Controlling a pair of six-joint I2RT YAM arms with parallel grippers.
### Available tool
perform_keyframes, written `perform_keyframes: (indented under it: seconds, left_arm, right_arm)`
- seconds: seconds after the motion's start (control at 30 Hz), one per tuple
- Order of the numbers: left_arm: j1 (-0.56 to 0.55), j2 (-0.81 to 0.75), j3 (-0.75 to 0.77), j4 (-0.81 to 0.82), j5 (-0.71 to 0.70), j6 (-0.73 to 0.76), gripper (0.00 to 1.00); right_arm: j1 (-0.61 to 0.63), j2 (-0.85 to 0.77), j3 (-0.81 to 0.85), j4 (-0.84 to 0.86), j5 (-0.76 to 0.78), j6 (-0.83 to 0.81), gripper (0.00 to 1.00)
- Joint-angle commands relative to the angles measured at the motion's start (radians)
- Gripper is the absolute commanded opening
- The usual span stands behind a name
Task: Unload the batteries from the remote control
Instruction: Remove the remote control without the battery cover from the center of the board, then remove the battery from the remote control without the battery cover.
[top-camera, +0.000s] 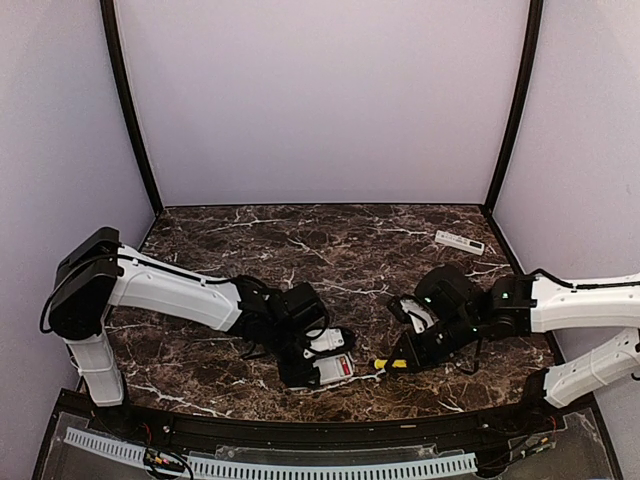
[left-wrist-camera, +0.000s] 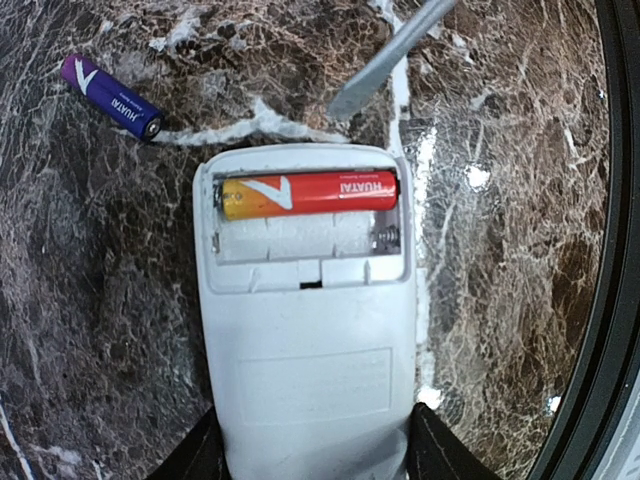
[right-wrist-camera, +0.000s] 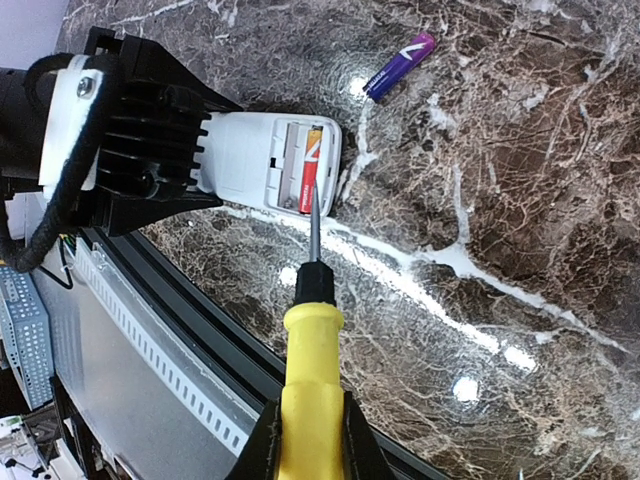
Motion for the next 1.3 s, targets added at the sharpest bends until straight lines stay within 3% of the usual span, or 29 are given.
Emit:
perform_keyframes:
  seconds: [0.0,0.77,1.27]
  left_arm:
    - [-0.031,0.013,-0.035,-0.056,-0.024,0.029,0.39]
    - [-0.051,0.040,-0.026,-0.062,-0.056,0.030,0.38]
    - [-0.052,0.046,-0.021,-0.067,-0.067,0.031,0.37]
  right_arm:
    - [0.022,0.022,0.031,-0.017,-0.005,0.015,0.00]
    - [0.052,0.077,0.048,0.032,0.013,0.062,0.00]
    - [0.055,0.143,0.128,-0.121,0.062,0.089,0.00]
